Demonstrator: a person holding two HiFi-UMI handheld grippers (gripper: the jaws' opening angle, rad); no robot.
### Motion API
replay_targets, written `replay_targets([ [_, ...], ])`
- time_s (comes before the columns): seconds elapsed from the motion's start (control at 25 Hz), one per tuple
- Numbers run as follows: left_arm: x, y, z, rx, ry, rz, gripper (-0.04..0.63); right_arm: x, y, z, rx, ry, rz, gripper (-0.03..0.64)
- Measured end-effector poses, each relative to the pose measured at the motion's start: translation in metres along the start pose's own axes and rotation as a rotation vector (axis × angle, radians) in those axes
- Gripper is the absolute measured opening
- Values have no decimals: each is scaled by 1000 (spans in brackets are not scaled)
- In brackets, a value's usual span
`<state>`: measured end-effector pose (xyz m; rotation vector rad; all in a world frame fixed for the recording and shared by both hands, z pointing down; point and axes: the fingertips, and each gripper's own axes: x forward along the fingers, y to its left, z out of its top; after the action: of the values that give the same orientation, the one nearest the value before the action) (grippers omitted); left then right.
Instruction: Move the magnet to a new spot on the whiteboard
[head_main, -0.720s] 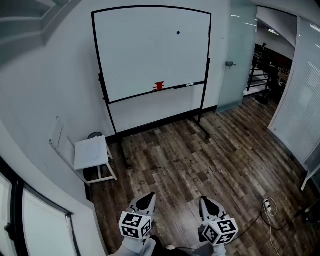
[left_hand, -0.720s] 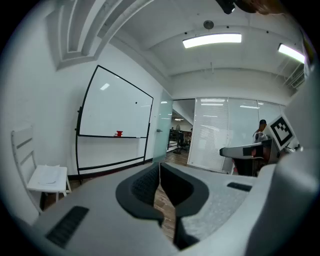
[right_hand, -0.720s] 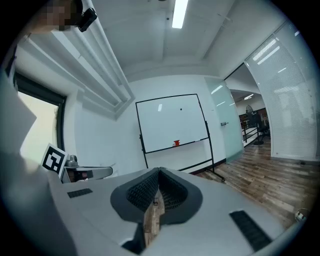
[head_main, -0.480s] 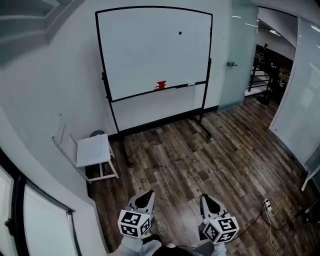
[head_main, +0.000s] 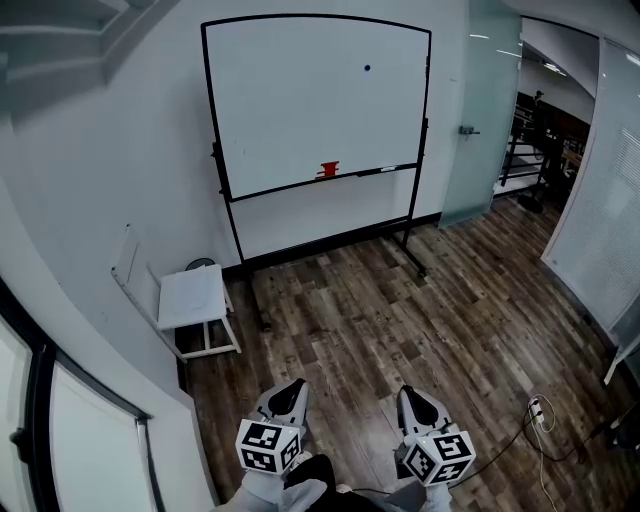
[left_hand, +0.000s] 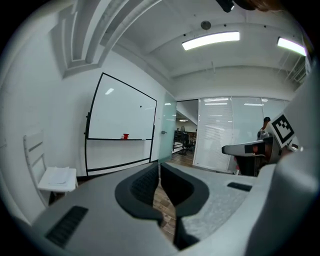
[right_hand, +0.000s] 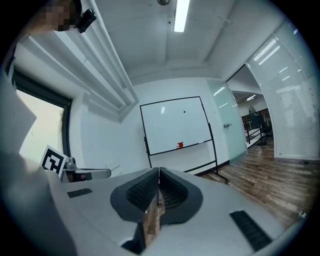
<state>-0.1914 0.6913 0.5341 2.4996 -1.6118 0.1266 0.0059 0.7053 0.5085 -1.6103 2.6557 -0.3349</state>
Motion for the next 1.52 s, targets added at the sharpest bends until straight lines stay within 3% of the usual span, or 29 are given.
replay_targets([
  [0.08,-1,0,-4,-17,4,-14,37,1,2,-2,0,4,4,28],
  [0.28,3,-1,-7,-35,6,-25,172,6,2,-6,6,18,4,28],
  [0.44,11,7,-9,-46,7,-23,209,18,3,-9,8,27,11,28],
  [1.52,185,93,64,-44,-35,3,214,192,-89,52,-34,49,10,28],
])
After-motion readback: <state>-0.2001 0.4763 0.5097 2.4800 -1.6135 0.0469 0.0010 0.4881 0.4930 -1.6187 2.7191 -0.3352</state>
